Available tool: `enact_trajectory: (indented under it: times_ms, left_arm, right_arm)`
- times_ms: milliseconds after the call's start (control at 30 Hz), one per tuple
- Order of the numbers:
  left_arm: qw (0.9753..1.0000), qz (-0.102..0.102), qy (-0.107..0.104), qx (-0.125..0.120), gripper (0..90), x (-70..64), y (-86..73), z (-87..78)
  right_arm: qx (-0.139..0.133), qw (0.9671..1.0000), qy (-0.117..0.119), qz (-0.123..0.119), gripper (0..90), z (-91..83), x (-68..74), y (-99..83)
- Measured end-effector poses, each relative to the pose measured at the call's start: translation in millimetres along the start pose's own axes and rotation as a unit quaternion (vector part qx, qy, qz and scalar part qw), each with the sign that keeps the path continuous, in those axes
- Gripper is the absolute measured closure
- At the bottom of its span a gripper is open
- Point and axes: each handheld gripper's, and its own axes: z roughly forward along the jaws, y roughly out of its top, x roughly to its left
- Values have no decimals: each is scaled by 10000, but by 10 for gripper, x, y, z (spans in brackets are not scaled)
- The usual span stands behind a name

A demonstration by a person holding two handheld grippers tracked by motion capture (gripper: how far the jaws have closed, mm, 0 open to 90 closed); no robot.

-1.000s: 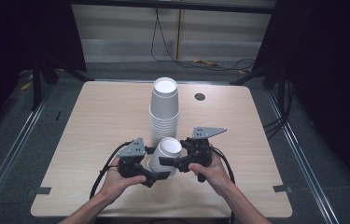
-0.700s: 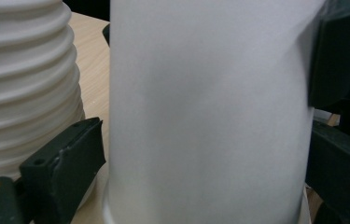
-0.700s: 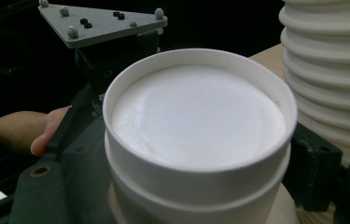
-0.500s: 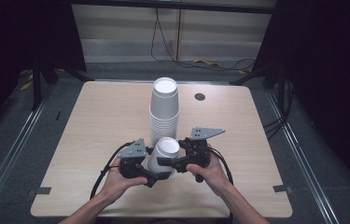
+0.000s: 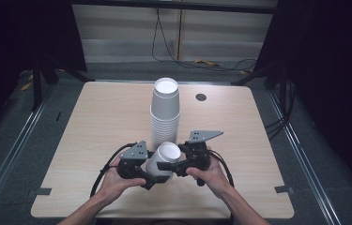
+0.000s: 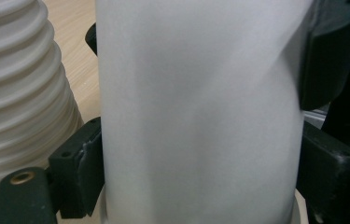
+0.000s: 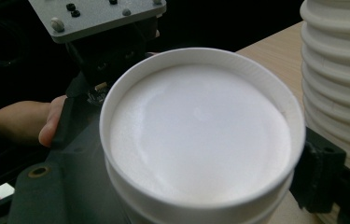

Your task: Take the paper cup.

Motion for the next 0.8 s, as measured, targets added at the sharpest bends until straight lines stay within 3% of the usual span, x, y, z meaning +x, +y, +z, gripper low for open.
enact_trajectory:
  times_ms: [133, 300, 367, 800]
  left_arm:
    - [10000, -3, -48, 52, 153, -1, 2, 3]
    - [9999, -8, -71, 95, 153, -4, -5, 5]
    - [9999, -13, -72, 107, 154, -13, -1, -14]
    - [9997, -25, -55, 220, 156, 12, -22, -71]
  right_arm:
    - [93, 9999, 43, 110, 205, -13, -1, 10]
    - [126, 9999, 9, 80, 192, -4, 4, 6]
    - [122, 9999, -34, 90, 137, 0, 7, 11]
    - [256, 9996, -36, 99, 138, -70, -3, 17]
